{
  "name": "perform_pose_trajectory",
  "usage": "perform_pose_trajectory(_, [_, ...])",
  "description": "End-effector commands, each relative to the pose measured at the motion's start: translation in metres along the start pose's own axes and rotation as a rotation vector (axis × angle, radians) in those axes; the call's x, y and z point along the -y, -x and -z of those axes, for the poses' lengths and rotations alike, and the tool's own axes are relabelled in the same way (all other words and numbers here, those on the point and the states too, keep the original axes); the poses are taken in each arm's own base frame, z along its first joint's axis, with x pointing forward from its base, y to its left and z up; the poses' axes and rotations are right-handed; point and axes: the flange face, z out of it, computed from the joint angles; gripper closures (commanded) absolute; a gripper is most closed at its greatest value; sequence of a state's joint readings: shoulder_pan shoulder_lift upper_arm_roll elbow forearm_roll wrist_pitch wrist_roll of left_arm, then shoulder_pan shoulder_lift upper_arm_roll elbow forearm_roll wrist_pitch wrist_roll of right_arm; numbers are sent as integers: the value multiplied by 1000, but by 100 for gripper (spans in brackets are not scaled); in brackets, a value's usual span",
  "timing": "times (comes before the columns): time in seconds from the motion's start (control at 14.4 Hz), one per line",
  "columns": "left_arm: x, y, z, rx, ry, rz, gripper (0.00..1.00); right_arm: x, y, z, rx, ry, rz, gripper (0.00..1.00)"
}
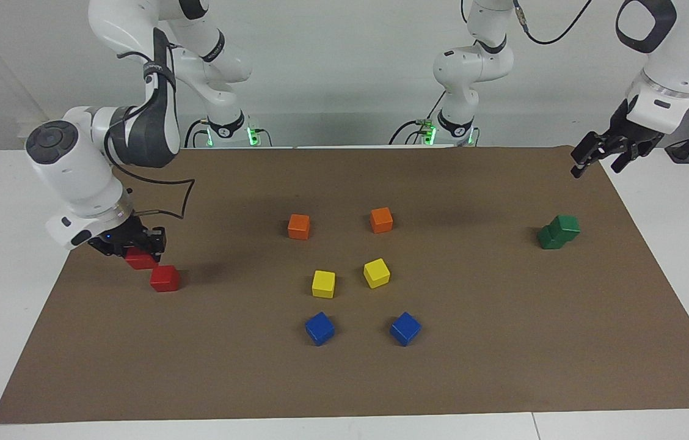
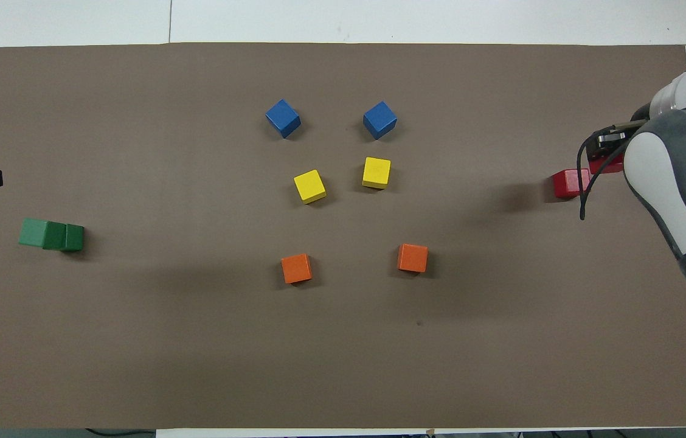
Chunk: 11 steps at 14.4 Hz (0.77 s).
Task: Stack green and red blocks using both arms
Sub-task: 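Carry the red block over the first red block with the right gripper, then lower and align the red block onto the first red with the right gripper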
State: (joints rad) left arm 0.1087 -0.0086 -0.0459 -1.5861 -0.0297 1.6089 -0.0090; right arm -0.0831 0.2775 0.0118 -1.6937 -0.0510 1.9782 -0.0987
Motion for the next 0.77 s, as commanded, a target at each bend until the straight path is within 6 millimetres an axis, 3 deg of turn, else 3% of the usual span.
perform_pose_trajectory(0.0, [-6, 16, 10, 21, -8, 0, 0, -14, 18, -18, -36, -6, -27, 100])
perform_pose_trajectory(0.35, [-10, 25, 19, 35, -21, -16, 0, -2, 24, -40, -50, -7, -57, 100])
perform_pose_trajectory(0.7, [-12, 25, 19, 30, -14, -7, 0, 8, 25, -44, -57, -8, -60, 100])
